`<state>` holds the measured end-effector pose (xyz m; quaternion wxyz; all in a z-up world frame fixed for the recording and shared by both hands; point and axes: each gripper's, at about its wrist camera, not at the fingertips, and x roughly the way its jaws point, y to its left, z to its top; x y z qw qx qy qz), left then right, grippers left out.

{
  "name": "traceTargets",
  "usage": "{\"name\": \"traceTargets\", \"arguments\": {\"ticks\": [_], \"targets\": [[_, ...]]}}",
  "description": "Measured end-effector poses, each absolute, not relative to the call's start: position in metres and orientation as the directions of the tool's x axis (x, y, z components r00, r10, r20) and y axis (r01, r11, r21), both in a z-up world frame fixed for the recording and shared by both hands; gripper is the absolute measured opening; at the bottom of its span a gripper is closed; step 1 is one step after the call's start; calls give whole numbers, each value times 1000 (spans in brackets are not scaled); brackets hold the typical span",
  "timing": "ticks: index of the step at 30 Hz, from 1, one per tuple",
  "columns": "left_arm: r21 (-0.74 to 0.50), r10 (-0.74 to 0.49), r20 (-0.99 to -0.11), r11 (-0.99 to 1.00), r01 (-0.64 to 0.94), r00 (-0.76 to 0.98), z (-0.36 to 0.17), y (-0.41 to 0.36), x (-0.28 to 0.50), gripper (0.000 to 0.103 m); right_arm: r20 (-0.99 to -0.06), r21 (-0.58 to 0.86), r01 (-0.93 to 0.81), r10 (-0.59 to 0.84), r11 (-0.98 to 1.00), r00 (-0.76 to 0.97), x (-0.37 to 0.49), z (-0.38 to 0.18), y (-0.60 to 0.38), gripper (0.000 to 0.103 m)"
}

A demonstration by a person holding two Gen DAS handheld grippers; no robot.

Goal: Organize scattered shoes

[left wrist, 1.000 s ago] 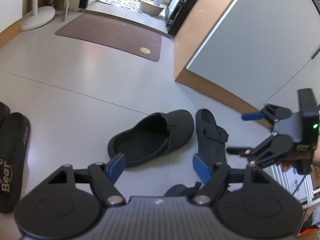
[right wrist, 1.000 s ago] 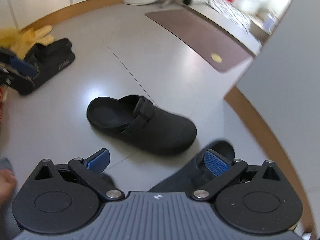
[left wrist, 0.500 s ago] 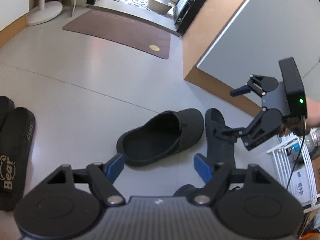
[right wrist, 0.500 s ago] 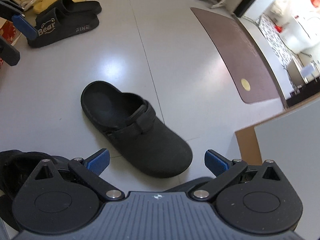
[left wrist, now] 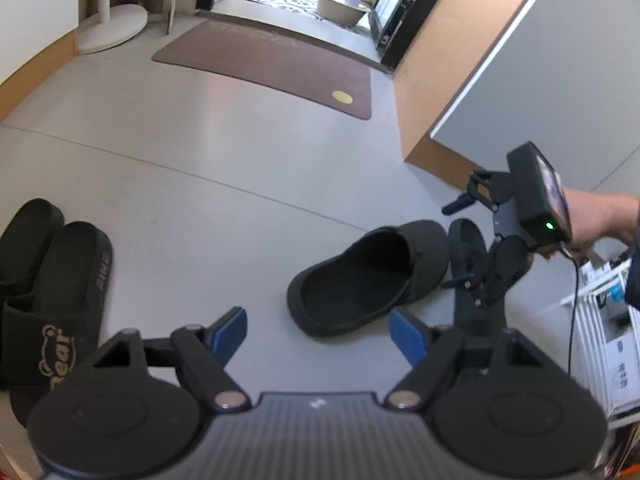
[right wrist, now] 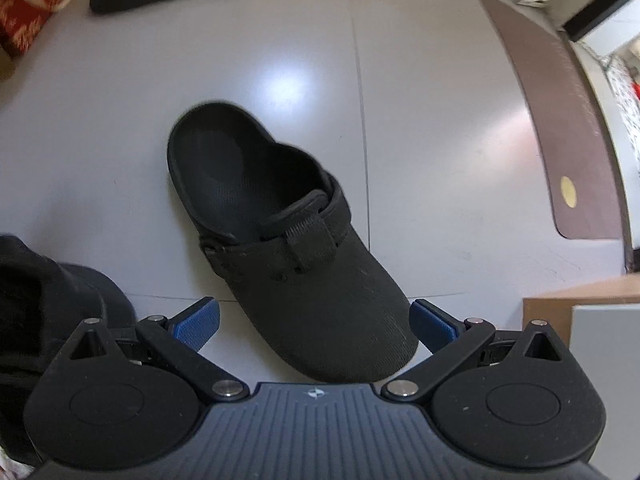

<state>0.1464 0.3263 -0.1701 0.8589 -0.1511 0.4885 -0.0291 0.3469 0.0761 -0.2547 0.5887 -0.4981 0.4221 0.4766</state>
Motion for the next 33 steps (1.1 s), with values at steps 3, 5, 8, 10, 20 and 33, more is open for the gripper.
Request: {"name": "traceTargets", "arguments": {"ticks": [3, 5, 8, 10, 20, 33], "targets": [[-299, -204, -841, 947, -117, 501, -177, 333, 146, 80, -967, -200, -979, 150, 48, 205, 353, -267, 77, 102], [-295, -201, -848, 948, -121, 491, -181, 334, 147, 80, -965, -201, -978, 159, 59, 208, 357, -276, 77, 98], [-294, -204, -851, 949, -117, 484, -184, 332, 148, 80, -976, -154, -984, 142, 92, 166, 362, -287, 77, 86], [-295, -207, -852, 949, -114, 481, -185, 330, 149, 80, -980, -123, -984, 139, 127, 140, 364, -289, 77, 85], [-352, -251, -861, 922, -163, 442, -204, 334, 137, 81, -981, -99, -967, 141, 236, 135, 364, -277, 71, 63], [-323, -229, -877, 931, -167, 422, -209, 331, 138, 81, -978, -112, -977, 154, 183, 141, 378, -274, 64, 99]]}}
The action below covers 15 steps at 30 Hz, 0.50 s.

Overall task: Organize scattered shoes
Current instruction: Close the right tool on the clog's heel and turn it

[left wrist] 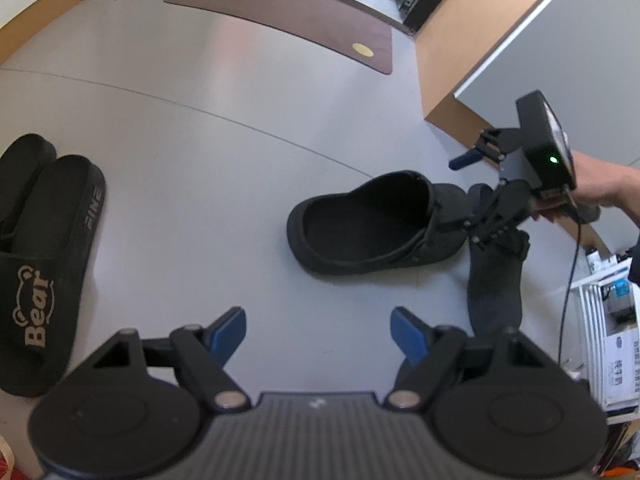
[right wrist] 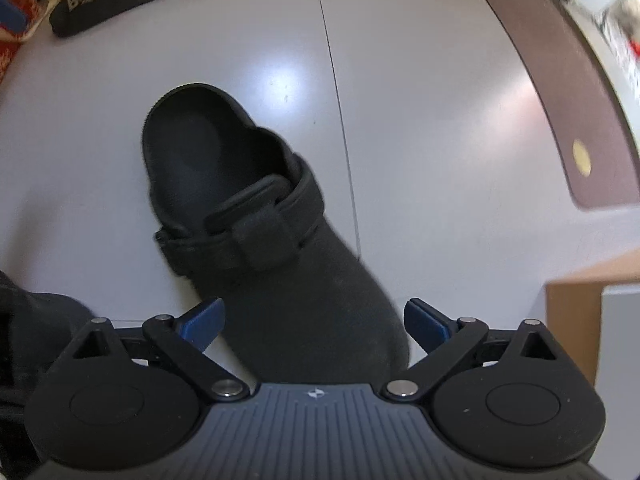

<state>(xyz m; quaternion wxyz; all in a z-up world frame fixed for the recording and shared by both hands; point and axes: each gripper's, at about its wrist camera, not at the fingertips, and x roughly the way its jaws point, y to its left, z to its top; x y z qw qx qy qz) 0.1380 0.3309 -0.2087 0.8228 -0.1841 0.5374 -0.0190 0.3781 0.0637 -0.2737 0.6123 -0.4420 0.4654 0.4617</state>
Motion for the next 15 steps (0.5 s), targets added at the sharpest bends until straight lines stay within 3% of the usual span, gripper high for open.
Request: {"name": "traceTargets", "arguments": {"ticks": [5, 10, 15], "targets": [[-328, -207, -869, 921, -210, 449, -208, 328, 140, 81, -971, 11, -945, 230, 326, 68, 383, -287, 52, 99], [-342, -220, -863, 917, -206, 454, -206, 321, 139, 81, -978, 37, -890, 200, 453, 61, 391, -276, 44, 80], [-381, -259, -856, 901, -207, 448, -212, 318, 138, 81, -980, -9, -862, 168, 507, 110, 375, -274, 44, 76]]}}
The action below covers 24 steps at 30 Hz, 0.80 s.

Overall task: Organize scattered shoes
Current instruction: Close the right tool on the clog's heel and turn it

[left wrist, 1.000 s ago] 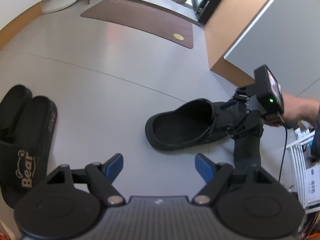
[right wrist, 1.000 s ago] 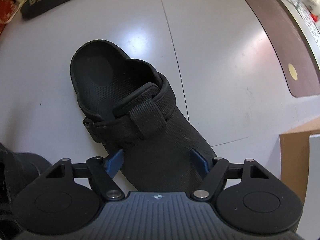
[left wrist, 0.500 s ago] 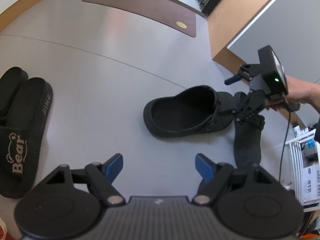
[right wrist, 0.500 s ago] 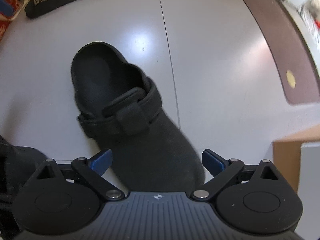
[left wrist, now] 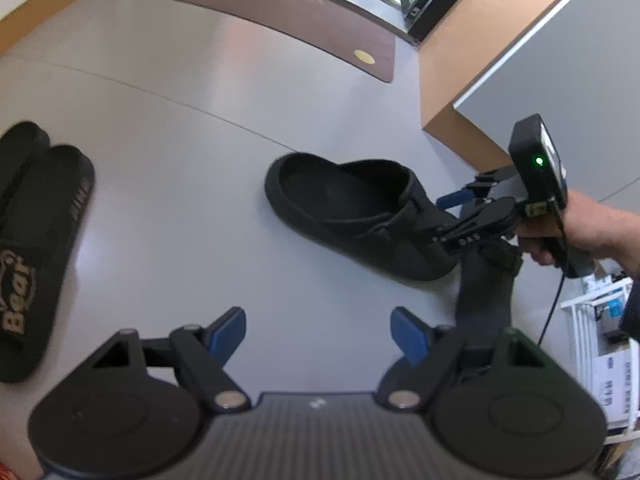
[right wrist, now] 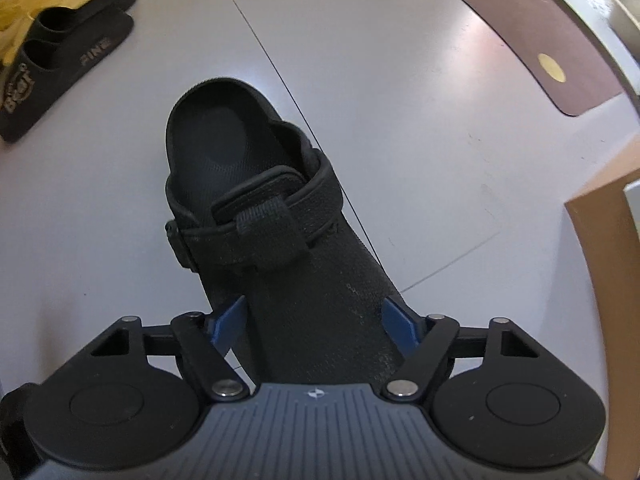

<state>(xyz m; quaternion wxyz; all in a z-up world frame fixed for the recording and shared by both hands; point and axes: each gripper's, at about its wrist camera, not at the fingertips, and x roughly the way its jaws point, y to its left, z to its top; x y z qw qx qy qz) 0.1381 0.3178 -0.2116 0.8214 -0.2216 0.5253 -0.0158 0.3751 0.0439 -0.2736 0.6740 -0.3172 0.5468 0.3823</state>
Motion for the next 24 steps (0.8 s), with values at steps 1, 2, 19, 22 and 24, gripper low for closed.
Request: {"name": "traceTargets", "arguments": {"ticks": [1, 2, 19, 22, 24], "targets": [[-388, -266, -855, 898, -209, 445, -213, 318, 138, 81, -981, -2, -854, 165, 521, 103, 374, -276, 41, 74], [-390, -268, -855, 896, -211, 444, -213, 318, 137, 81, -983, 11, -839, 159, 544, 91, 378, -276, 39, 72], [-398, -264, -858, 884, -245, 441, -220, 326, 136, 81, -988, 61, -780, 149, 623, 41, 370, -264, 15, 86], [-396, -257, -862, 880, -262, 438, -222, 330, 135, 81, -982, 76, -789, 184, 609, 47, 373, -266, 13, 97], [-395, -255, -862, 879, -266, 437, -222, 332, 134, 81, -978, 90, -774, 202, 627, 50, 380, -275, 11, 97]]}}
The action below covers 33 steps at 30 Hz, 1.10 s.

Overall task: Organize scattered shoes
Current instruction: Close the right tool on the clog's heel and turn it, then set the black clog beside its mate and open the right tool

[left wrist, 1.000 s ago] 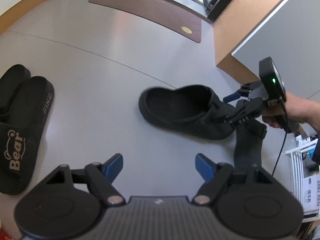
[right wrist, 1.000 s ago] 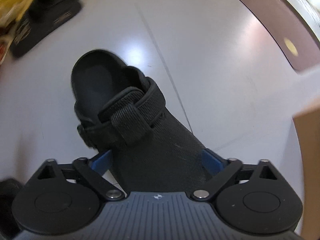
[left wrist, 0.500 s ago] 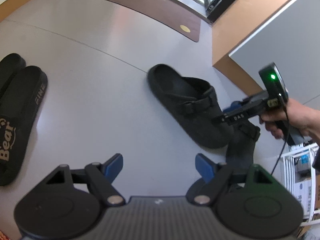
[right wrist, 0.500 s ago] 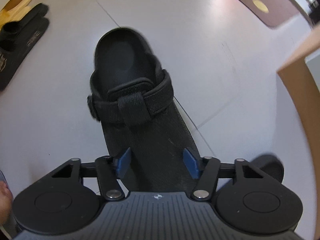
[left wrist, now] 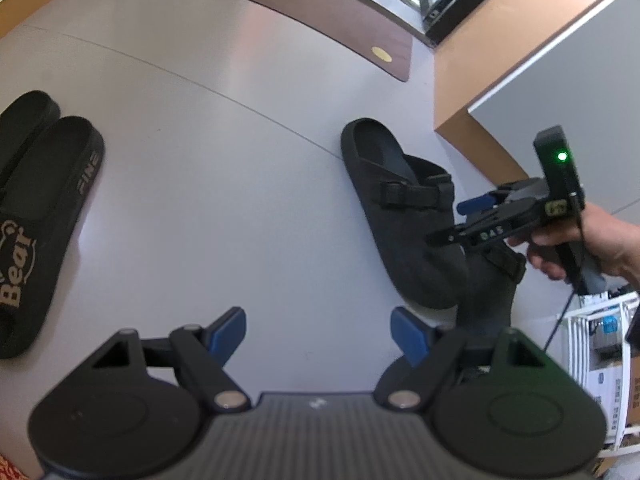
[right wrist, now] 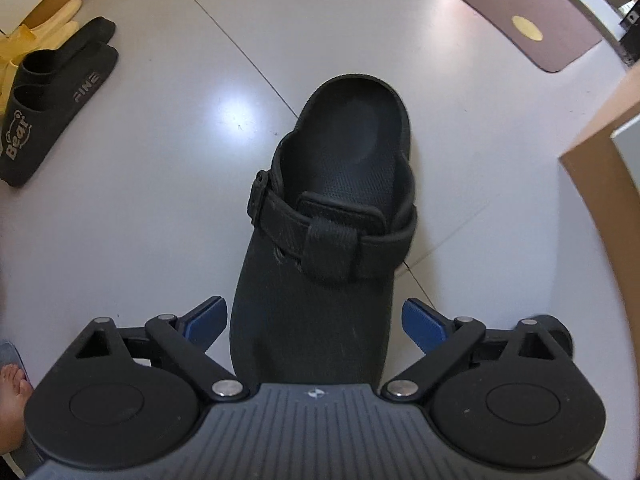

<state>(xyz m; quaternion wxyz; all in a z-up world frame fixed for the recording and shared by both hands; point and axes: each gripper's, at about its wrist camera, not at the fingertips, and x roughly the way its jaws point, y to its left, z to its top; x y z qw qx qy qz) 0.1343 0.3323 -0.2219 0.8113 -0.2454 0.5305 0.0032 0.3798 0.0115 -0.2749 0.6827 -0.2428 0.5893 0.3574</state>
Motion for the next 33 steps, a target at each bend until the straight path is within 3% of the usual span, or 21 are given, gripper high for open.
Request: {"name": "traceTargets", "arguments": {"ticks": [6, 7, 10, 13, 16, 33], "targets": [[-385, -242, -867, 882, -274, 436, -225, 331, 137, 82, -954, 119, -731, 281, 672, 103, 380, -288, 8, 96], [-386, -243, -867, 880, -277, 436, -226, 331, 137, 82, -956, 106, -727, 271, 679, 114, 380, -292, 7, 89], [-388, -246, -865, 880, -274, 437, -226, 329, 137, 82, -957, 125, -680, 269, 723, 110, 384, -292, -1, 84], [-391, -253, -864, 882, -264, 436, -226, 325, 137, 82, -960, 180, -524, 264, 832, 89, 397, -291, -14, 76], [-392, -259, -865, 884, -256, 431, -227, 320, 139, 82, -964, 188, -398, 246, 898, 98, 400, -292, -26, 76], [-411, -285, -857, 880, -237, 430, -232, 309, 145, 82, -961, 162, -34, 165, 986, 223, 360, -294, -30, 75]]}}
